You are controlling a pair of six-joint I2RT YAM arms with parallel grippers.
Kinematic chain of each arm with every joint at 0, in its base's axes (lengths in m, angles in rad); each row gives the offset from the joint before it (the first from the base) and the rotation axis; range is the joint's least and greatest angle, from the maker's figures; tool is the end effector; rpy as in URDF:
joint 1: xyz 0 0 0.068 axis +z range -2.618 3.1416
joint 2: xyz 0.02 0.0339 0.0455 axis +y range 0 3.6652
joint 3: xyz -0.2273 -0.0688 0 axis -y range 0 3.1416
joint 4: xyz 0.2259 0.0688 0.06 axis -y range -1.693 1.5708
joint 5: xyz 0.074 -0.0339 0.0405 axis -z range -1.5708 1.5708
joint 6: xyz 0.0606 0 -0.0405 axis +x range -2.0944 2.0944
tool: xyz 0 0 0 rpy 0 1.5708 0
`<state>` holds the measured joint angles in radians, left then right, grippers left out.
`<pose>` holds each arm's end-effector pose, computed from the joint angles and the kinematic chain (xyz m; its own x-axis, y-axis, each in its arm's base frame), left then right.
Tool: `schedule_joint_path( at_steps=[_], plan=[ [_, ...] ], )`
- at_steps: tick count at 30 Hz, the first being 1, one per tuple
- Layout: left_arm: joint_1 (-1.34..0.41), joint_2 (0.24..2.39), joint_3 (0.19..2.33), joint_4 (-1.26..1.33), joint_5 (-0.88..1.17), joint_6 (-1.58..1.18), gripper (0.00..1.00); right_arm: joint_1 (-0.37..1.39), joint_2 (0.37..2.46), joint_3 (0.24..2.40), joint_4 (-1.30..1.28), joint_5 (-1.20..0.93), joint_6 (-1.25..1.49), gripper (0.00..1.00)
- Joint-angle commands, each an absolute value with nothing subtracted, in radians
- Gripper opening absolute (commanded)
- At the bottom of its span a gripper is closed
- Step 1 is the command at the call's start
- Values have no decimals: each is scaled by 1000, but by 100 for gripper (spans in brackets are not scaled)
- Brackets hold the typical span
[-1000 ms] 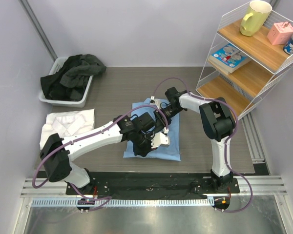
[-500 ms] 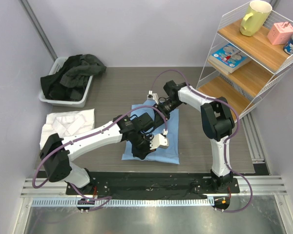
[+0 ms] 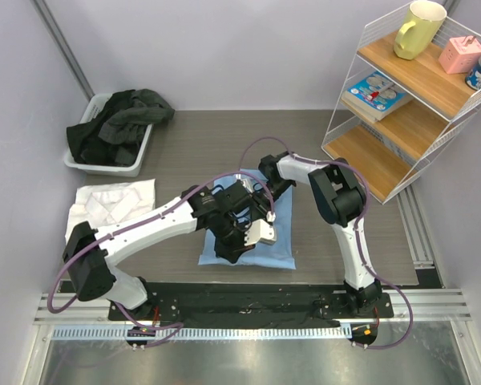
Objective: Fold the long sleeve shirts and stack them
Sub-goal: Fold the shirt
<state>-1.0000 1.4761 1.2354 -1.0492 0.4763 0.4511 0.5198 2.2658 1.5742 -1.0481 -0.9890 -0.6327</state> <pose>0.1212 -0.2402 0.2214 -0.1112 0.8903 -0.4415 0.9611 -0.0166 -0.2756 0.2871 0.2226 0.0844 -0.6006 -0.7181 -0.3514 -0.6277 0.1513 0.7636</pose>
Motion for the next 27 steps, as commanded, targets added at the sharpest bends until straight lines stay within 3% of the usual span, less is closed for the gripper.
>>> schedule_joint_path(
  at_steps=[1,12,23,27],
  plan=[
    [-990,1427,1334,-1074,500,469,0,531,2249,1542,-1068,-969,-703,28],
    [-743,1638,1658,-1132,428,713,0,558,2229,1480,-1155,-1012,-790,28],
    [-676,1718,1614,-948,426,790,0,568,2233,1540,-1261,-1028,-839,29],
    [-676,1710,1637,-968,442,796,0,554,2215,1614,-1267,-1019,-798,38]
  ],
)
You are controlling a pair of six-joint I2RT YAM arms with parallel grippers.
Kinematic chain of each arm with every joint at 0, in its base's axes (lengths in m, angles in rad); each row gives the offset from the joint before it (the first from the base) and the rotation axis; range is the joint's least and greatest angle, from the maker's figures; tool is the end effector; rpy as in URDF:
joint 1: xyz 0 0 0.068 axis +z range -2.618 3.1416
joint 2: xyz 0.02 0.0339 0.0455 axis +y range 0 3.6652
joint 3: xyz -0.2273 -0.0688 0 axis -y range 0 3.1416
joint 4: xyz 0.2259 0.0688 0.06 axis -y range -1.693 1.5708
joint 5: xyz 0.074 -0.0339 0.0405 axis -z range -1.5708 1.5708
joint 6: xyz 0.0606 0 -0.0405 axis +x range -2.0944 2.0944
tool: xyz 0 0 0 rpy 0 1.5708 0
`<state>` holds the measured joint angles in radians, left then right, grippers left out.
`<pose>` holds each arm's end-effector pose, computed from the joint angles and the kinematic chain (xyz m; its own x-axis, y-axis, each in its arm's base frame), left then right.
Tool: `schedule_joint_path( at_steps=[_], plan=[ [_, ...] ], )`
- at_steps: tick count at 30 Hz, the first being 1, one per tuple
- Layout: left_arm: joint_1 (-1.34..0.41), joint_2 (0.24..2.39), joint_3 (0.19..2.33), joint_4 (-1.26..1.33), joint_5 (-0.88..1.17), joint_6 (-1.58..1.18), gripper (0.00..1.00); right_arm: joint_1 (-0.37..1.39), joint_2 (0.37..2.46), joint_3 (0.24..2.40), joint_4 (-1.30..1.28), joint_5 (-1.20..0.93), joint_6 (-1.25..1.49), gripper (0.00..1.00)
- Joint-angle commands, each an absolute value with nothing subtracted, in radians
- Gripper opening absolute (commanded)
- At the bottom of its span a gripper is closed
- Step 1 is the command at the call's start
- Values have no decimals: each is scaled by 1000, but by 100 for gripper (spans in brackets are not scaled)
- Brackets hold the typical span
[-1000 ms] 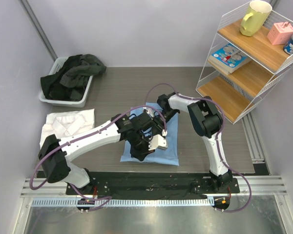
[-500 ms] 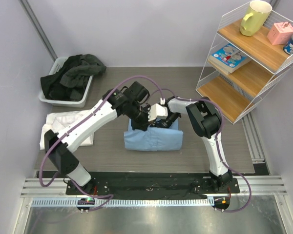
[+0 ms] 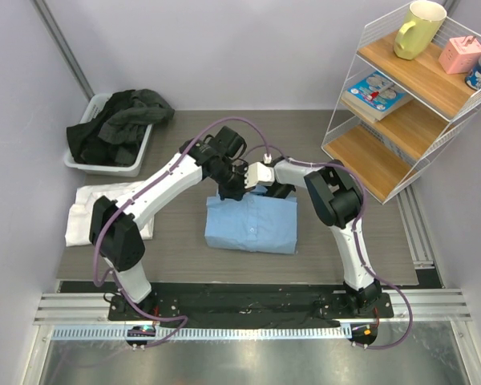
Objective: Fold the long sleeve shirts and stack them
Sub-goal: Fold the shirt
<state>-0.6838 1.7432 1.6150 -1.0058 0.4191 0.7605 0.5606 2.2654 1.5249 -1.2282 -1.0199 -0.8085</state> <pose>0.2522 -0.2373 0.2508 -0.0191 0.8278 -0.5606 0.9989 0.0396 0.0245 0.2535 0.2201 0.0826 -0.5401 -0.7861 -0.3005 -0.5638 0.0729 0.8227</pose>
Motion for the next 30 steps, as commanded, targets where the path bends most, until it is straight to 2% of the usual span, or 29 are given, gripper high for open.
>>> schedule_joint_path(
  at_steps=[1,5,12,22,30],
  plan=[
    [-676,1707,1643,-977,448,798,0,546,2204,1655,-1267,-1017,-784,41],
    [-678,1694,1640,-1029,472,827,0,499,2210,1778,-1273,-959,-732,48],
    [-678,1695,1618,-1023,462,851,0,396,2341,2031,-1304,-878,-701,50],
    [-669,1778,1615,-893,428,891,0,373,2448,2022,-1034,-733,-511,51],
    [-649,1905,1605,-733,345,925,0,373,2461,1994,-1068,-787,-555,33]
  ],
)
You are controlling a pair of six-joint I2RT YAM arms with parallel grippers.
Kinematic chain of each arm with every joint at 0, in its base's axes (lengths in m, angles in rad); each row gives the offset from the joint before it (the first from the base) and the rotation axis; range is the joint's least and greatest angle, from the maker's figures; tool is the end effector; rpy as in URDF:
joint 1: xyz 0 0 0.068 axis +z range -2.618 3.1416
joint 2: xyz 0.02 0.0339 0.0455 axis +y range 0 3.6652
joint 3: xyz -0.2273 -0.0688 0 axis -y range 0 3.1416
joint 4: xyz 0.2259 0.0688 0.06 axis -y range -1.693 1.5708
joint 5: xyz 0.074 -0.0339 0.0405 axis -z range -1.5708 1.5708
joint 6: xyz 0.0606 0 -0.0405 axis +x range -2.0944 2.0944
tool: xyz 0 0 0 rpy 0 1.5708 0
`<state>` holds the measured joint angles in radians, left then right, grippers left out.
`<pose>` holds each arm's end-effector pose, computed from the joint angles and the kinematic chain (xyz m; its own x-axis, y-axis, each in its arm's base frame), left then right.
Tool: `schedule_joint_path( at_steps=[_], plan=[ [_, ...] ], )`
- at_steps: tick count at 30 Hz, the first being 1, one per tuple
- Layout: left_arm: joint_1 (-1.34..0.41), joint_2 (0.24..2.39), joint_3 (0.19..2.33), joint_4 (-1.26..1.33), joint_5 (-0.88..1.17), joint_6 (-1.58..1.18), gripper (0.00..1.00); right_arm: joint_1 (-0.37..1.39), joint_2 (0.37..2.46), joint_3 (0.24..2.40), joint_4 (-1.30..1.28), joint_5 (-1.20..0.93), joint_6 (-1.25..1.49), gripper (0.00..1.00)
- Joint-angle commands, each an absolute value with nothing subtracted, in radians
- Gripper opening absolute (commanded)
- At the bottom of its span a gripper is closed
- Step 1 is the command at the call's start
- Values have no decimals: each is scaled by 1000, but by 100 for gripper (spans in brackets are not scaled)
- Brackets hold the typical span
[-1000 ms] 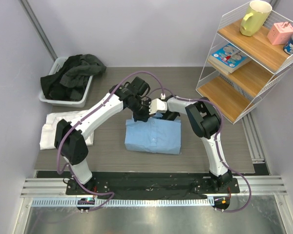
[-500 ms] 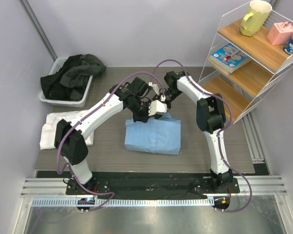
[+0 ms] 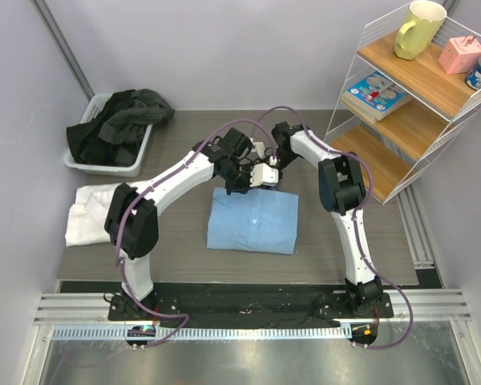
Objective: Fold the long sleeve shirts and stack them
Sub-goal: Fold the shirt
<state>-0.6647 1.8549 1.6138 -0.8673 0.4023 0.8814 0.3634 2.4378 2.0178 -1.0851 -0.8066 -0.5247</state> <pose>0.2808 -0.2502 0.2199 0.0960 0.8269 -0.5541 0.9920 -0.0338 0.1213 0.3879 0.1943 0.1076 -0.6618 -0.6225 -0.4177 -0.7184 0.3675 0.5906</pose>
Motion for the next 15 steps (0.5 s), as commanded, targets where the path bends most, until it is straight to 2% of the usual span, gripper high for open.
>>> schedule_joint_path(
  at_steps=[1,10,15],
  plan=[
    [-641,1917,1606,-718,339,928,0,373,2457,1993,-1072,-790,-561,33],
    [-618,2048,1638,-693,293,943,0,373,2448,1977,-1091,-798,-586,29],
    [-618,2026,1542,-686,313,899,0,377,2418,1927,-1104,-793,-609,28]
  ],
)
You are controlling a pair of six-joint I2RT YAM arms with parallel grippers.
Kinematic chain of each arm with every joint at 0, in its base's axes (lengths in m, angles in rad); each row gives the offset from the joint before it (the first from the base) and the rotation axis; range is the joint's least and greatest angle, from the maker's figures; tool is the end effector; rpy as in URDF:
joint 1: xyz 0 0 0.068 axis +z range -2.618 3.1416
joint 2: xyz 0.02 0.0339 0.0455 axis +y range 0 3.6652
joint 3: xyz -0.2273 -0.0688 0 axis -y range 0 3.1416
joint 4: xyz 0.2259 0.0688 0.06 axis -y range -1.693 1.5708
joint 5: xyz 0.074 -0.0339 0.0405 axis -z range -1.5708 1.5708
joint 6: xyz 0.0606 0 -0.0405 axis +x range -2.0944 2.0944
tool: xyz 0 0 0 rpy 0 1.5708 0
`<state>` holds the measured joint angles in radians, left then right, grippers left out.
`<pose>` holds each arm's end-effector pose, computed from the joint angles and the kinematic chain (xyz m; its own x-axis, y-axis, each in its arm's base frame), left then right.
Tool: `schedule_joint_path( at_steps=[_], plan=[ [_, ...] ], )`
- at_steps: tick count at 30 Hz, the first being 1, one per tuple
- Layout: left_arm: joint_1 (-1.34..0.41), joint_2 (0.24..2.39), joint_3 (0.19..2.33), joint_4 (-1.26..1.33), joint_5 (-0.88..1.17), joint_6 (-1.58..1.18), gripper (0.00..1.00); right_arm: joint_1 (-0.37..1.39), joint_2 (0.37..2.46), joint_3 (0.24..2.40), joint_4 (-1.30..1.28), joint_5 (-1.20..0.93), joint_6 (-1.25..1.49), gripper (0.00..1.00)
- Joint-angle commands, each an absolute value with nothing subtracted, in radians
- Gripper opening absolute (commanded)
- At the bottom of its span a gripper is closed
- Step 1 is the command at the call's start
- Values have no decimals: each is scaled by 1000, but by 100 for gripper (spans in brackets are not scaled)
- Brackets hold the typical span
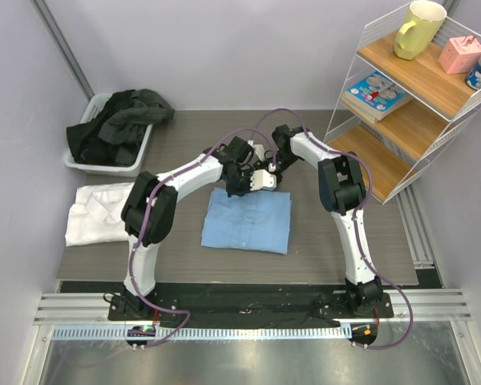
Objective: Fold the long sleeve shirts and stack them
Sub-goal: Fold the shirt
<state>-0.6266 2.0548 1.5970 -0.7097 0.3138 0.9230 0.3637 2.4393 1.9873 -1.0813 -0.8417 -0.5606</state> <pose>0.3184 -0.2536 0.1476 0.0734 0.8832 -0.4632 0.9899 -0.0080 0.1416 0.3832 0.1942 0.1013 -0.6511 -0.6268 -0.4280 -0.7194 0.3299 0.6112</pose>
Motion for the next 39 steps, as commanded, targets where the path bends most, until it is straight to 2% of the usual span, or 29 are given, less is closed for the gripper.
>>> schedule_joint_path(
  at_steps=[1,4,7,9,14,17,18,20,21,24,29,36,37,39],
  plan=[
    [-620,2016,1526,-684,333,891,0,379,2407,1911,-1103,-796,-614,28],
    [-640,1970,1471,-681,348,848,0,385,2359,1847,-1103,-807,-626,28],
    [-653,1921,1442,-680,364,800,2,376,2319,1842,-1103,-816,-595,33],
    [-652,1905,1474,-702,361,781,4,364,2304,1882,-1103,-815,-568,40],
    [-618,1916,1578,-784,353,784,6,266,2270,2000,-1104,-810,-471,46],
    [-589,1951,1634,-828,357,805,23,212,2237,2008,-1114,-805,-445,52],
    [-562,1959,1649,-842,379,810,34,200,2221,2000,-1121,-802,-442,57],
    [-526,1970,1678,-865,412,808,40,181,2169,1955,-1127,-804,-442,59],
    [-491,1970,1686,-888,429,805,46,167,2149,1933,-1131,-807,-443,64],
    [-440,1988,1721,-968,494,811,52,166,2074,1815,-1115,-836,-448,72],
    [-367,2049,1750,-1002,624,770,57,198,1993,1576,-996,-855,-385,74],
    [-337,2166,1809,-1037,689,739,62,247,1945,1425,-910,-839,-385,75],
    [-336,2175,1809,-1037,693,739,63,250,1948,1416,-904,-827,-390,74],
    [-337,2193,1804,-1025,704,724,64,253,1954,1394,-885,-790,-397,64]
  ],
)
